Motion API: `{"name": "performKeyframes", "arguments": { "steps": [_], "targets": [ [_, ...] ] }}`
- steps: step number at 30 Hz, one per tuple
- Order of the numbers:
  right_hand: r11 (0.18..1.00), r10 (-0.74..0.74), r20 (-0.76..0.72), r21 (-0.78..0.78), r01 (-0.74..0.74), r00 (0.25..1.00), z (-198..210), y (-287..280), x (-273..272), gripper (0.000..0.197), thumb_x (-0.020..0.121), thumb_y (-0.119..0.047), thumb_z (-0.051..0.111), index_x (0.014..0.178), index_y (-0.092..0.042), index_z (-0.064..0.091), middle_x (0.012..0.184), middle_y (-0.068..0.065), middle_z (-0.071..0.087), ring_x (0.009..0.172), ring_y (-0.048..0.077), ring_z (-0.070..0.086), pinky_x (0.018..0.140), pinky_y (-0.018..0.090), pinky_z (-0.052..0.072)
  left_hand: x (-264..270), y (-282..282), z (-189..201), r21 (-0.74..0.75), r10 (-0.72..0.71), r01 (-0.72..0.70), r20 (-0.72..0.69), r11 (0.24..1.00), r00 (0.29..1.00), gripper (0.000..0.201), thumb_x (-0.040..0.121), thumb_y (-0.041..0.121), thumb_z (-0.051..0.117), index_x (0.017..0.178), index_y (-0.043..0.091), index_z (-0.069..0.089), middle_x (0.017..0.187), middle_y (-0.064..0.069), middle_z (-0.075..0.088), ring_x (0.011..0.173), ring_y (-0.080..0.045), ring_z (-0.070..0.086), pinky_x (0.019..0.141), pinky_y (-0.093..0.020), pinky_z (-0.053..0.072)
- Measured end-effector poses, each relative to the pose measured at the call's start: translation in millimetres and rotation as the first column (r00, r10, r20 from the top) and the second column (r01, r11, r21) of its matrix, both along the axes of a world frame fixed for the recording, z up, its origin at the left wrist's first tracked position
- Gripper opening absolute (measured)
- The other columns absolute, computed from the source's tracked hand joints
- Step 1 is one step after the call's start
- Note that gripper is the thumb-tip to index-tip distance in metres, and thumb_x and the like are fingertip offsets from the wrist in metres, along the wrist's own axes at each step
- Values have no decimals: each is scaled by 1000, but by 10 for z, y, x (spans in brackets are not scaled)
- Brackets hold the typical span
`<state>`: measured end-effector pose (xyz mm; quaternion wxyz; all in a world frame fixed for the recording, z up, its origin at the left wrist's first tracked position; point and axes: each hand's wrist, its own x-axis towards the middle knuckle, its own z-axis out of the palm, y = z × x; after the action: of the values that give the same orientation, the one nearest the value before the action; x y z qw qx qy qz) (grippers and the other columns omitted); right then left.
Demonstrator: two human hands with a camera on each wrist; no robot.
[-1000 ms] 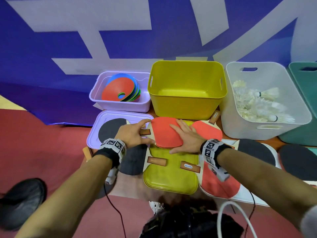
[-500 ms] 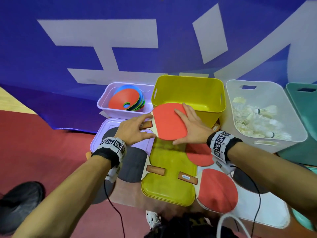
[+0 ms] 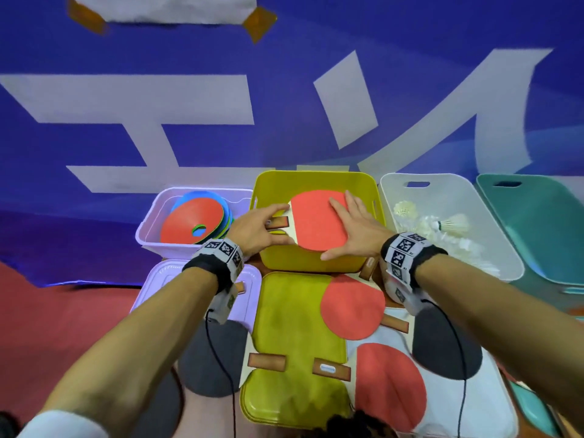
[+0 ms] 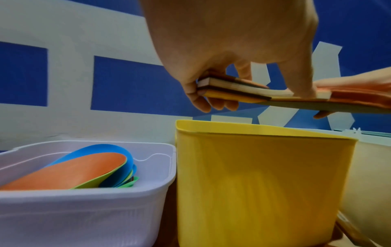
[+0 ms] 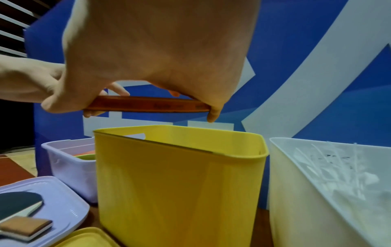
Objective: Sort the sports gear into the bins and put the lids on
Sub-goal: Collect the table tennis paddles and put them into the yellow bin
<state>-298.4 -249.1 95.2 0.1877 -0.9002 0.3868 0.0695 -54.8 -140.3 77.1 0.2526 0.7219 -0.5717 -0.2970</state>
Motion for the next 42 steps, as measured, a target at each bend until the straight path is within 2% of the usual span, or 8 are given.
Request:
{"name": "performKeyframes", "arguments": {
  "steps": [3,10,17,22,25,28,33,42],
  "targets": [
    [999,-51,-19,0,51,999,-33,-168,37,138,57,-80,70,154,-29,-14,159,5,-26,148,28,-19,118,54,8,47,-282,5,9,-51,51,22,999,998,85,62,58,81,135,50,39,115,20,68,113,-4,61,103,-42,45],
    [988,-144,-142,33,150,979,-144,-572,229,129,62,-78,69,155,-27,-5,161,6,-17,148,30,-7,118,54,19,171,-927,-9,104,-174,164,96,981,980,94,66,52,84,143,47,32,118,16,68,117,-9,59,99,-41,48],
    [947,-234,-145,188,259,961,-334,-801,327,113,71,-76,64,155,-30,4,162,6,-7,149,30,2,119,52,18,213,-1272,-136,211,-225,178,225,961,948,85,73,51,79,144,41,35,121,13,66,119,-17,55,92,-32,47],
    [926,-288,-134,214,311,948,-366,-878,387,105,76,-72,63,155,-34,7,163,7,-6,150,31,1,120,52,15,207,-1389,-223,294,-253,173,261,940,932,84,74,49,79,144,37,35,121,13,67,119,-18,56,93,-32,46],
    [924,-307,-141,192,330,941,-378,-926,402,105,74,-70,67,154,-37,8,163,7,-4,149,32,3,117,54,19,176,-1436,-268,340,-282,181,275,923,919,91,74,58,75,148,39,25,131,8,62,127,-23,50,101,-41,43],
    [932,-314,-164,135,337,935,-387,-950,409,103,73,-68,68,153,-39,10,163,5,1,148,33,8,115,55,25,128,-1440,-262,390,-317,172,345,905,884,96,76,70,64,152,44,10,152,-5,37,138,-32,34,107,-56,34],
    [943,-314,-156,62,326,937,-346,-896,400,97,74,-66,67,152,-39,15,159,6,13,144,34,18,110,55,32,49,-1385,-123,352,-307,153,437,923,845,83,83,72,52,151,47,12,159,-3,21,143,-30,23,108,-56,28],
    [972,-233,-77,-20,232,969,-226,-548,301,83,83,-63,59,152,-37,20,159,6,19,143,31,22,110,50,32,-81,-945,-19,200,-178,89,488,976,854,65,89,63,51,147,43,30,159,1,23,146,-23,17,113,-54,18]
  ]
}}
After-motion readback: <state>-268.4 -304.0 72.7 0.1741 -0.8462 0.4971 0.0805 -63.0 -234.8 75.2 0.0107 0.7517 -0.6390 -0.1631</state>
